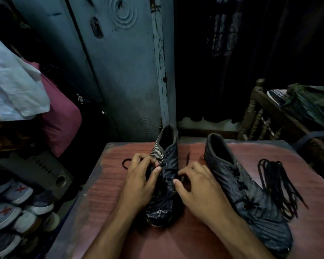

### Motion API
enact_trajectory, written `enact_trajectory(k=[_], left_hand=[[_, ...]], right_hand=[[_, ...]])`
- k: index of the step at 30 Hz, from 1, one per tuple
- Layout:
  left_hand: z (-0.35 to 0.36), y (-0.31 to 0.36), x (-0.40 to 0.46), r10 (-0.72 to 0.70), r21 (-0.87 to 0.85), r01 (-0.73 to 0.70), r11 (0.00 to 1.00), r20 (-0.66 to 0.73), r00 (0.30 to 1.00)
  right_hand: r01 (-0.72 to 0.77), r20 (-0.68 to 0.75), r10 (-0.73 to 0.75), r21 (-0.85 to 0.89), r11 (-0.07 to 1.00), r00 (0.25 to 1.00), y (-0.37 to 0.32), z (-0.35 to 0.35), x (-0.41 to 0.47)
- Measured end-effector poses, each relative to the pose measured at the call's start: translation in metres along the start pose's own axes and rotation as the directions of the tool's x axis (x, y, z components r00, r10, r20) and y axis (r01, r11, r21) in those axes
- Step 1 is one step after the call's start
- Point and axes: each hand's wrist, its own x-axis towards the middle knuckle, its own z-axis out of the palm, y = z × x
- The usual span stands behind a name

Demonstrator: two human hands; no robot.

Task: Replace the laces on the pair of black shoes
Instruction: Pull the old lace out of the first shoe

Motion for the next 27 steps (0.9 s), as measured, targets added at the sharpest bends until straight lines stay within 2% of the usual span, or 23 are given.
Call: enact_trajectory(k=[2, 4, 6, 8, 10, 11, 14, 18, 23, 27], left_hand=[[0.001, 0.000, 0.000, 0.002, -0.002, -0.002, 1.000, -0.004, 1.000], [0.001, 0.001, 0.000, 0.012, -0.004, -0.012, 1.000, -0.010, 1.000], [0.002, 0.001, 0.001, 0.011, -0.001, -0.011, 1.000, -0.013, 1.000], [0.002, 0.002, 0.001, -0.021, -0.025, 0.020, 0.999, -0.009, 1.000], [0.004, 0.003, 0.001, -0.060, -0.071, 0.062, 0.996, 0.025, 0.998], [0.005, 0.004, 0.001, -0.078, -0.084, 0.081, 0.993, 0.043, 0.996], [0.006, 0.004, 0.000, -0.131, -0.138, 0.140, 0.980, 0.072, 0.989], [0.000, 0.008, 0.002, -0.203, -0.372, 0.239, 0.897, 0.133, 0.970], [-0.015, 0.005, 0.003, -0.162, -0.514, 0.304, 0.802, 0.303, 0.939], [-0.019, 0.004, 0.004, -0.123, -0.527, 0.318, 0.788, 0.371, 0.921]], right_hand=[[-0.103, 0.065, 0.106, -0.058, 0.993, 0.992, 0.000, 0.002, -0.001], [-0.119, 0.051, 0.121, -0.033, 0.992, 0.991, -0.003, 0.003, -0.002], [-0.028, -0.068, 0.029, 0.008, 1.000, 0.997, -0.009, -0.003, -0.002], [0.106, -0.128, -0.093, 0.093, 0.990, 0.987, -0.011, -0.005, -0.003], [0.154, -0.029, -0.152, 0.167, 0.974, 0.988, -0.013, -0.004, -0.005], [0.141, 0.018, -0.146, 0.167, 0.976, 0.989, -0.014, -0.003, -0.006], [0.101, -0.012, -0.101, 0.138, 0.985, 0.995, -0.007, 0.004, -0.006], [0.010, 0.016, -0.012, 0.124, 0.992, 1.000, 0.003, 0.003, -0.003], [-0.012, 0.040, 0.011, 0.028, 1.000, 0.999, 0.004, 0.004, -0.002], [-0.011, -0.020, 0.011, -0.001, 1.000, 1.000, 0.001, 0.003, -0.001]])
